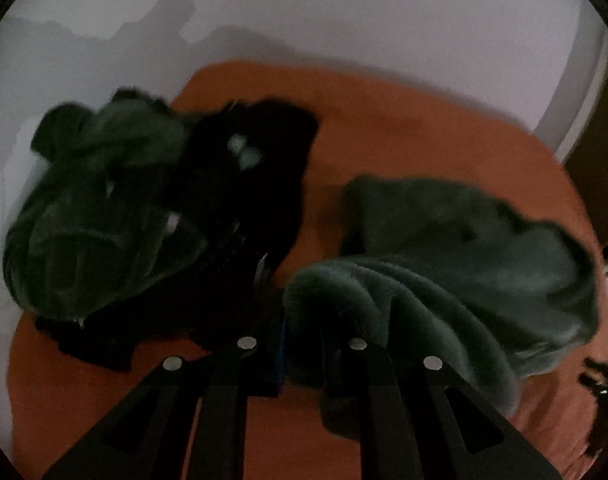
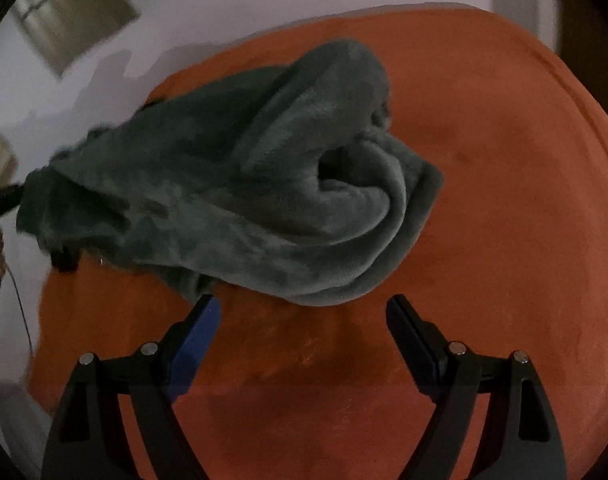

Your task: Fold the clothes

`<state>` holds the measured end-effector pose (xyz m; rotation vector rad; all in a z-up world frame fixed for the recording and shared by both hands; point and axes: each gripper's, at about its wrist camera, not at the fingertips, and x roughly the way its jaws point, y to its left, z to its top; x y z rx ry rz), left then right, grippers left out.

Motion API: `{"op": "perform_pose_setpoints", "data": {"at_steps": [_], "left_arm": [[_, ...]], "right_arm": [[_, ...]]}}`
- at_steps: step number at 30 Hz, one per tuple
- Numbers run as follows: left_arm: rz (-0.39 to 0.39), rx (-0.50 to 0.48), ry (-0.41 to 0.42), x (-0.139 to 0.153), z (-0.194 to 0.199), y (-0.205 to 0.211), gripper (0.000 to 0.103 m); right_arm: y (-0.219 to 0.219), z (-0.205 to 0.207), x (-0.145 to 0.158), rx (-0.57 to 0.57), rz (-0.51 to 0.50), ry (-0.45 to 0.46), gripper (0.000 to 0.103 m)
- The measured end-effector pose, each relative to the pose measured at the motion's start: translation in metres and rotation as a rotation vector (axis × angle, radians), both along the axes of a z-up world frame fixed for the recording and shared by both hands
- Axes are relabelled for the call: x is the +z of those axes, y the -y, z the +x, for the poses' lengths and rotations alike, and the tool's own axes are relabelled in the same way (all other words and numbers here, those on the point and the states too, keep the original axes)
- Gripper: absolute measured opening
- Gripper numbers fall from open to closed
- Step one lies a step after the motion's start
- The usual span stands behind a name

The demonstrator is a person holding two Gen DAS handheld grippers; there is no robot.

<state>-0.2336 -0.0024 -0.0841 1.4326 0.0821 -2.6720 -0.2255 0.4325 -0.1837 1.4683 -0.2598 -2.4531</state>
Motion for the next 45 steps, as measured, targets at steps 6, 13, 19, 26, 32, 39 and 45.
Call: {"op": "perform_pose_setpoints", "data": {"at_steps": [6,13,19,26,32,39,45], "left_arm": [[-0.102,-0.063,0.009,-0.020,0.006,-0.019,0.018],[-0.076,-0.020,0.040,-0.014,-0.013,-0.011,0.044],[0.023,-0.032,-0.115,0.034,0.029,-0.005,0.074],[-0.046,-0.239,-0.164,0.042,0.085,-0.087,0.077],[-0.254,-0.502,0.004,-0.063,0.121,-0.199,0.078],[-0.396,-0.517,-0.009,-0.115,0.103,-0.246,0.078],[-0.471,-0.438,-0.028,-0.131,0.059,-0.256,0.077]], "right_arm": [[0.022,-0.022,-0.005,0.106,0.150,-0.005,0.085],[0.031,-0.025,-0.019,0.091,0.134,-0.017,0.085],[0.015,-0.005,-0.013,0.009,0.112,-0.020,0.085],[0.033,-0.001,-0.022,0.065,0.403,-0.021,0.085],[0.069,0.009,-0.022,0.185,0.782,-0.214,0.084],[0.122,0.056,-0.064,0.701,1.457,-0.604,0.084],[0.130,0.040,-0.084,0.766,1.518,-0.593,0.067]]}}
